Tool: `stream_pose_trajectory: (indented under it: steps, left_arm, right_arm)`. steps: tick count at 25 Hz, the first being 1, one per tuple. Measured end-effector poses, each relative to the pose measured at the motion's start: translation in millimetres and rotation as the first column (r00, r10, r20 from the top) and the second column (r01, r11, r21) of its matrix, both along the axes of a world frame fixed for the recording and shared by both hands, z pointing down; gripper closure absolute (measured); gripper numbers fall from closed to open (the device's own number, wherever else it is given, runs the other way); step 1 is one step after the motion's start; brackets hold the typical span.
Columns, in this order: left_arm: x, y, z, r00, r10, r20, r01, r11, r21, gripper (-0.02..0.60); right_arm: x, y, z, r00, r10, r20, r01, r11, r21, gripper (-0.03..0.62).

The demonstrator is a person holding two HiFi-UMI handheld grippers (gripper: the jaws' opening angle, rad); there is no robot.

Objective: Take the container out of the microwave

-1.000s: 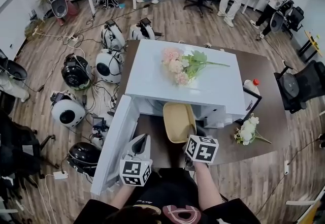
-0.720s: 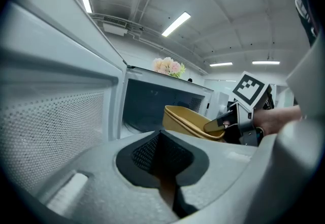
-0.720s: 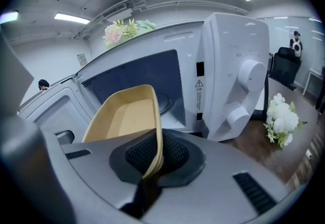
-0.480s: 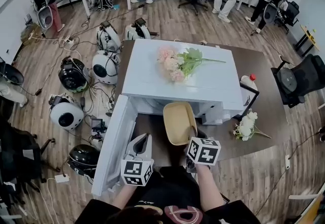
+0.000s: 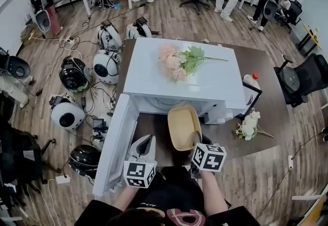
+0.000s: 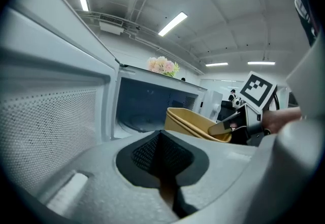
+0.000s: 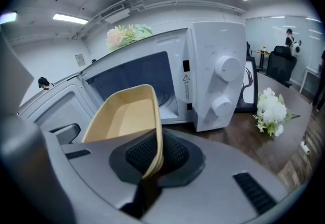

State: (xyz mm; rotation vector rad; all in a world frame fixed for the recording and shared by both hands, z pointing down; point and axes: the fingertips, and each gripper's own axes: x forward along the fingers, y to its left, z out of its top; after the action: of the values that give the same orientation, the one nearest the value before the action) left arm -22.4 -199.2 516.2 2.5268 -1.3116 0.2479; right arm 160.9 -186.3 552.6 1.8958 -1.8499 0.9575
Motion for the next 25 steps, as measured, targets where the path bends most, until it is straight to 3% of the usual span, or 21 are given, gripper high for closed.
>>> stream_pose_trajectory:
  steps: [25]
  left_arm:
    - [4.6, 3.9, 3.9, 0.999, 0.034, -0.005, -0.034, 0.999, -0.014, 0.572]
  right_arm:
    - [-1.5, 14.2, -1.4, 1.0, 0.014, -0.025, -0.014, 1.0, 0.002, 0.571]
